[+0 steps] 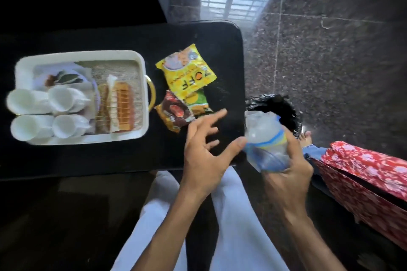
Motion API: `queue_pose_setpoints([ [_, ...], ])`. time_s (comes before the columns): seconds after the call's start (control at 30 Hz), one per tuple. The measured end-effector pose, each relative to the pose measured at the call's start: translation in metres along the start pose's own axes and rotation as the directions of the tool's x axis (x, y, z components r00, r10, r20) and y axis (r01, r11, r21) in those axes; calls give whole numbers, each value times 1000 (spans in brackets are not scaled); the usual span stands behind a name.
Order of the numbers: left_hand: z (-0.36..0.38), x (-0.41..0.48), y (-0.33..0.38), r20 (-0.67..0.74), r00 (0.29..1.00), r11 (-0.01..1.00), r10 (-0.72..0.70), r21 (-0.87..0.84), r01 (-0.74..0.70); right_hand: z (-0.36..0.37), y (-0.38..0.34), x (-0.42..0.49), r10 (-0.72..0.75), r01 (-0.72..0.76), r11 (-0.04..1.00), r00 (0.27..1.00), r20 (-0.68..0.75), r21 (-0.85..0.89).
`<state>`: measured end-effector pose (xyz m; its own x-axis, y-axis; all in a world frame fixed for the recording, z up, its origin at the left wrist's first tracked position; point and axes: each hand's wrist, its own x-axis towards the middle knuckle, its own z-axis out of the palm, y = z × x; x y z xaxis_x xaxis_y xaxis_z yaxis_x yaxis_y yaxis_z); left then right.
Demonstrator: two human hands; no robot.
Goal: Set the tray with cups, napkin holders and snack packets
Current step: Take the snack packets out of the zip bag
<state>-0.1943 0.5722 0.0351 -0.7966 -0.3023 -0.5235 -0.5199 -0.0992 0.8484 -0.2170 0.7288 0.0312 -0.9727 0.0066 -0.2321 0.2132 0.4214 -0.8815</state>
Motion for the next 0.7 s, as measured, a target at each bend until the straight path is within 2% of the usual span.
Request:
queue_pose_setpoints([
  [0.03,14,7,-3,49,998,1000,-28,-6,28,-8,10,6,38,-37,999,999,-7,25],
  [0.1,41,22,-15,225,969,987,-99,-101,125,-21,29,18,132,-138,987,989,70,87],
  [0.13,52,30,-21,257,959,982,-115,-117,150,-27,39,25,161,-172,982,979,124,82],
  [0.17,62,38,-26,241,963,985,-119,-96,146,-35,47,32,159,-169,985,971,178,44],
  [0.27,89,64,-43,133,984,992,-122,60,115,-60,71,57,161,-98,970,944,287,-222],
  [0.33,109,78,-51,123,985,987,-125,116,111,-69,86,72,172,-108,961,954,244,-254],
  [0.43,135,99,-63,90,990,974,-108,209,87,-62,113,91,149,-124,945,987,61,-304],
  [0.5,147,111,-67,125,980,956,-155,269,117,-50,143,107,158,-144,921,987,11,-361],
  [0.6,151,119,-75,118,965,931,-236,310,190,-25,196,133,281,-276,876,959,-44,-395],
  [0.7,146,117,-81,111,957,934,-268,272,230,0,241,152,422,-427,807,900,-109,-408],
])
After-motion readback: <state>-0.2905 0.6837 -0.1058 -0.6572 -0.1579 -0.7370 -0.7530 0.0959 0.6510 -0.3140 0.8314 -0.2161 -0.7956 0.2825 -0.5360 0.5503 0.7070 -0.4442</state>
